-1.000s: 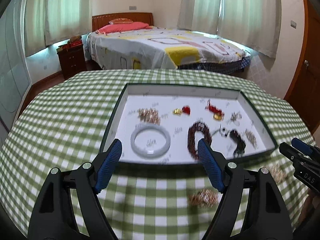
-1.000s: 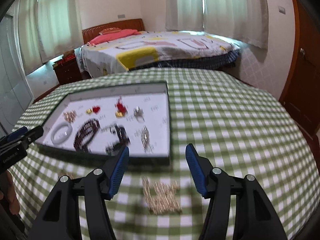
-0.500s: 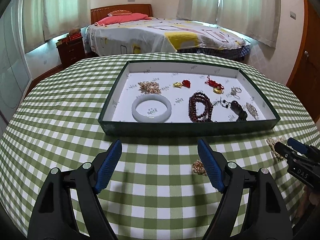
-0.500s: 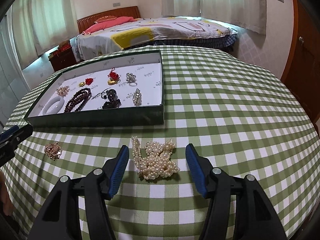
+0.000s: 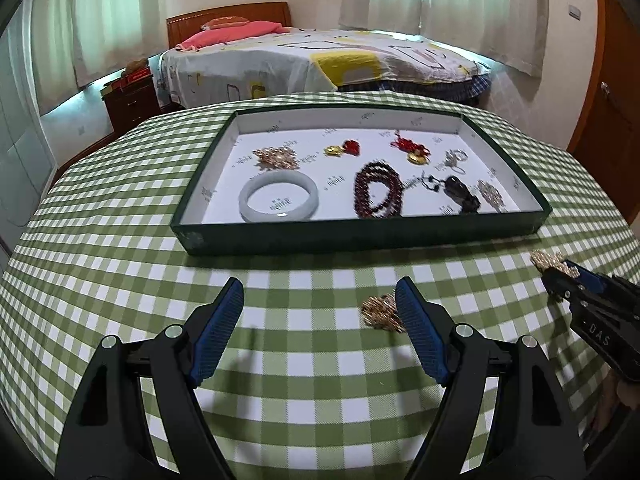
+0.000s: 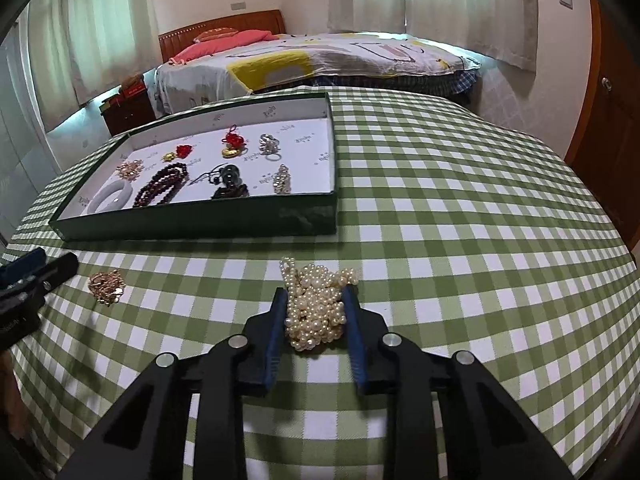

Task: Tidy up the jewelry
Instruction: 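Grasp the gold filigree brooch with the left tool while the right tool holds the pearls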

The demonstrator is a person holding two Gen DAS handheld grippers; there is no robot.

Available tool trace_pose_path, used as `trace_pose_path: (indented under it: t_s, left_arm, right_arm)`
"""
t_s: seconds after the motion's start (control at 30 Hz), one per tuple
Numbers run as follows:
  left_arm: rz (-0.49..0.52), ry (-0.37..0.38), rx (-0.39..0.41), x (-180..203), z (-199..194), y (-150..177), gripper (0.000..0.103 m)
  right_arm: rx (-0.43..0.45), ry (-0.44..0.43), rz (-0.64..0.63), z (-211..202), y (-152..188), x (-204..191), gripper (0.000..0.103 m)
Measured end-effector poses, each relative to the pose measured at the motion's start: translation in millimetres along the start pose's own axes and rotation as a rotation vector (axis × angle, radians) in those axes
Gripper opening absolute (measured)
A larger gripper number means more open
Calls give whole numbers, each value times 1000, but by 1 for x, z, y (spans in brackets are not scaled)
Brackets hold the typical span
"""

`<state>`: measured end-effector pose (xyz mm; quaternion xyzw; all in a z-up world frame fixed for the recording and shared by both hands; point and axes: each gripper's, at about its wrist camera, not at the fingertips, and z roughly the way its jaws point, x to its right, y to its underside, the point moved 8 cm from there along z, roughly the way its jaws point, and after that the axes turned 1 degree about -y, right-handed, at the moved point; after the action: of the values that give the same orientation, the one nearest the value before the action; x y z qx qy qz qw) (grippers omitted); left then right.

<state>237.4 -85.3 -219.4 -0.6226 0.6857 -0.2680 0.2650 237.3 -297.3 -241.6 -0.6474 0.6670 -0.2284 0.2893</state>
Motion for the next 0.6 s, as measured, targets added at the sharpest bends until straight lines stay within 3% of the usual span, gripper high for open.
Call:
trace_pose_path:
  t_s: [0.33,0.6]
  left_arm:
    - [65,19,-27,24,6,8,76]
    - [79,48,-74,32,20,12,62]
  right_arm:
    - [13,-22,-11,-3,2,-7,28]
    - [15,-25,-10,-4,3,-6,28]
